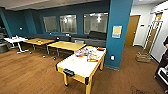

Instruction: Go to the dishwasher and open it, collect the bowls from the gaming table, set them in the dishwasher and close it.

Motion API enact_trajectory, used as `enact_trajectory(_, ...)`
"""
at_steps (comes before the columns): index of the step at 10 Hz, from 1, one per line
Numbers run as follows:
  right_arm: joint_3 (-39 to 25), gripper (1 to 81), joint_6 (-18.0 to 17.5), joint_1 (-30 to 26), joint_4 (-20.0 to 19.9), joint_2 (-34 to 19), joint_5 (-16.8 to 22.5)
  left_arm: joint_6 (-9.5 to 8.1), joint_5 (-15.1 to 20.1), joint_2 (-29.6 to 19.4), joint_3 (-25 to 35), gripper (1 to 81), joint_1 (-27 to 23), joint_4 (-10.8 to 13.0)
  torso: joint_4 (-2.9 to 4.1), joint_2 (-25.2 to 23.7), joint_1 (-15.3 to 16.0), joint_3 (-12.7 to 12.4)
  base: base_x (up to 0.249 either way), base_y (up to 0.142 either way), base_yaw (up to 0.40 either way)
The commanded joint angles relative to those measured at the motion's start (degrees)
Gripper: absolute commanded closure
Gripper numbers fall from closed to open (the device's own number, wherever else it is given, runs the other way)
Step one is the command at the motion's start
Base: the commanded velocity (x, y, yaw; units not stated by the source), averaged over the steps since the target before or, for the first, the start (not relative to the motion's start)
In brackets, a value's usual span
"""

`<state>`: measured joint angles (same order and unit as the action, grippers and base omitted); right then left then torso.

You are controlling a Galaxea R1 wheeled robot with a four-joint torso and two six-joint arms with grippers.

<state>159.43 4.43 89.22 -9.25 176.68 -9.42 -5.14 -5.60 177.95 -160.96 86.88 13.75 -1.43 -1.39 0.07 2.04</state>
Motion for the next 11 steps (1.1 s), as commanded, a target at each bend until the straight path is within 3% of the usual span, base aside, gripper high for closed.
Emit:
enact_trajectory(1, -0.2, 1.0, 0.0, -2.5, -0.1, 0.4, 2.7, 0.22, 2.6, 0.1, 0.0, 1.0, -2.6, 0.0, 0.0, 0.0, 0.0, 0.0, 0.151, 0.0, 0.0)
enact_trajectory(8, -0.2, 1.0, 0.0, -2.4, -0.1, 0.4, 2.7, 0.22, 2.6, 0.1, 0.0, 1.0, -2.5, 0.0, 0.0, 0.0, 0.0, 0.0, 0.152, 0.0, 0.0)
enact_trajectory(11, -0.4, 1.0, 0.0, -2.3, -0.1, 0.4, 2.7, 0.22, 2.6, 0.1, 0.0, 1.0, -2.5, 0.0, 0.0, 0.0, 0.0, 0.0, 0.152, 0.063, 0.0)
